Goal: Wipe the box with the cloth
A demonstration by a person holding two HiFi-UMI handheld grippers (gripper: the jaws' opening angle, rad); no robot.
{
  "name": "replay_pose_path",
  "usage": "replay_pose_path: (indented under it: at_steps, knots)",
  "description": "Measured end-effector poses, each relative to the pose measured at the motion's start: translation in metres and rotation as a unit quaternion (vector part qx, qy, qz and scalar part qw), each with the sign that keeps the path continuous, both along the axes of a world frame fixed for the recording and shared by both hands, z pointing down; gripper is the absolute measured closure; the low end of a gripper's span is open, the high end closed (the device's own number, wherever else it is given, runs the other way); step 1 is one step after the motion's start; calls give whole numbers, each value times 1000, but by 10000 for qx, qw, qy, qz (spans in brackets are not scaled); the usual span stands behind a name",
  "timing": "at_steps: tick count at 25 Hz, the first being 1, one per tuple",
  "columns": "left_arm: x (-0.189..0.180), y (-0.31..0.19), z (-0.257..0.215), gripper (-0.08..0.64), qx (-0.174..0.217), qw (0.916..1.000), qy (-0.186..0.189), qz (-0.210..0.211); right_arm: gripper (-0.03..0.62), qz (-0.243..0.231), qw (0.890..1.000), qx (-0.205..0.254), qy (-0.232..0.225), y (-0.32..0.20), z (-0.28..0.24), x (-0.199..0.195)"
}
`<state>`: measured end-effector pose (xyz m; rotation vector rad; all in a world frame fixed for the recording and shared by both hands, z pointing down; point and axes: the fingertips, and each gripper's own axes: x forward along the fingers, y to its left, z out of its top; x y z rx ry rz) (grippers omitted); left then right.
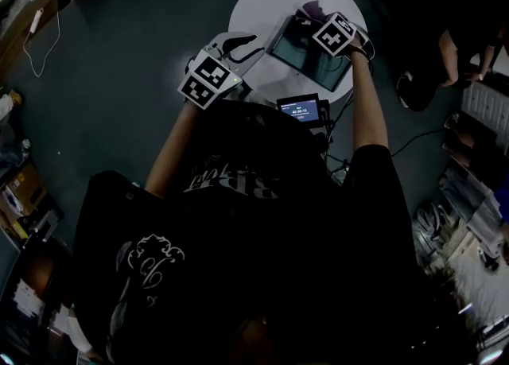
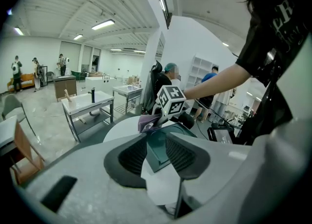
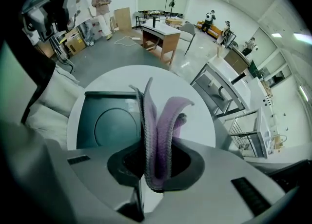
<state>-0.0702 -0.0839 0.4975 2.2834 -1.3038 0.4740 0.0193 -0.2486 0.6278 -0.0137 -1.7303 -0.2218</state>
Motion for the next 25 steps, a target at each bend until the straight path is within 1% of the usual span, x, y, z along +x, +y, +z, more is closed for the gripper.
replay_pose_path:
  at_steps: [4,10,17,19,22,24,25]
  knots:
    - [-16,9,0,430,0,9998,20,-187,535,-212,9998,-7,6,5,-1,-26]
    - [-62,31,6,430,-21,9986,88,-527,535,-546,9985,-18,89,22,5,-80]
    - [-80,41,8,430,-24,9968,130,-787,535,-794,9968,30,-15,32,3,-115]
    - [-83,41,9,430,-21,9966,139,-816,535,-757,9971,7,-123,34,1,-126]
    - [-85,41,11,430,-13,9964,158,-827,535,-431,9981,-260,-357,39,1,-140]
    - [-85,41,11,430,-4,9964,173,-829,535,-251,9979,-416,-416,42,3,-144]
    - [-84,41,11,430,-1,9964,177,-828,535,-243,9981,-407,-399,42,3,-145]
